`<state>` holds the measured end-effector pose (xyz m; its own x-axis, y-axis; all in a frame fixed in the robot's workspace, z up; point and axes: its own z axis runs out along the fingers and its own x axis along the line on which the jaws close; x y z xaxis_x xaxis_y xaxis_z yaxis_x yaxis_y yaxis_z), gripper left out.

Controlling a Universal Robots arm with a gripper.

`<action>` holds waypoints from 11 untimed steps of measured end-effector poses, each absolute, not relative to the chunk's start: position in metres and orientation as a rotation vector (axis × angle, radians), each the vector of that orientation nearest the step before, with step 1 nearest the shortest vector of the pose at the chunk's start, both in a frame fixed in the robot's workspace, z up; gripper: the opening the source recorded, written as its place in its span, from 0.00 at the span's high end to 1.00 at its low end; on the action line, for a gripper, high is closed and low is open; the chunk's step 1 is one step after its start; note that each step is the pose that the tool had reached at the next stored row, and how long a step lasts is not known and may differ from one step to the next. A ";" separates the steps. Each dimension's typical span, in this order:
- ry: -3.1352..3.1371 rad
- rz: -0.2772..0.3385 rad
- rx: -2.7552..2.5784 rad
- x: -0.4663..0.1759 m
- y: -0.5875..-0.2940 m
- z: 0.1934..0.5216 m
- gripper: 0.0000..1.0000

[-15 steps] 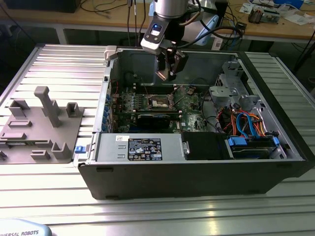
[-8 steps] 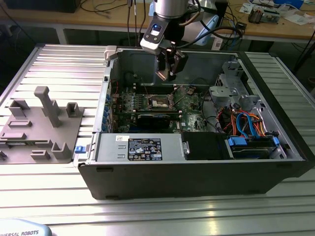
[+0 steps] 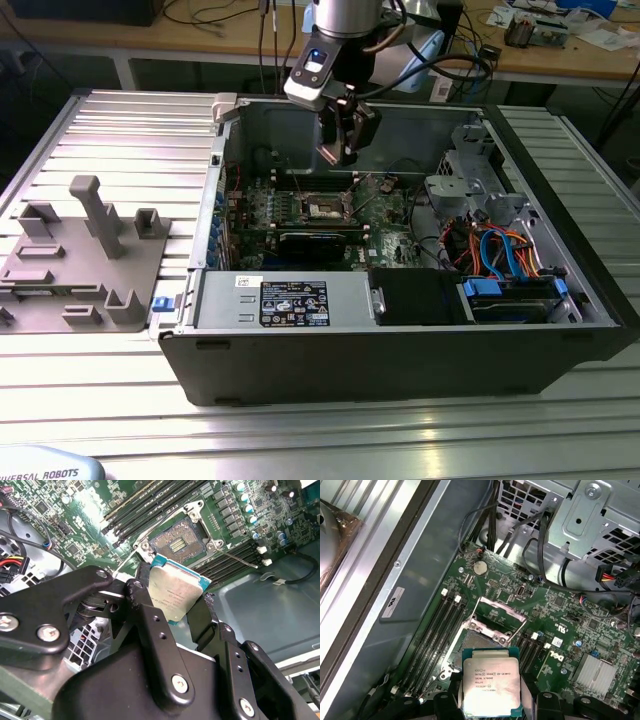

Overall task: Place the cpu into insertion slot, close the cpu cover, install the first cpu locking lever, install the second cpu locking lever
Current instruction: 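Place the cpu into insertion slot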

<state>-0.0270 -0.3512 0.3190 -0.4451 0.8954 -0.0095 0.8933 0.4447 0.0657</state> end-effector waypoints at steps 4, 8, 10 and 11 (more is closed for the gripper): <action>2.623 0.072 1.643 -0.027 -0.351 0.319 0.46; 2.624 0.065 1.655 -0.027 -0.351 0.318 0.46; 2.632 0.051 1.669 -0.027 -0.351 0.318 0.46; 2.636 0.044 1.677 -0.027 -0.351 0.318 0.46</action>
<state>-0.0270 -0.3512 0.3182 -0.4241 0.9056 0.0006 0.9051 0.4238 0.0328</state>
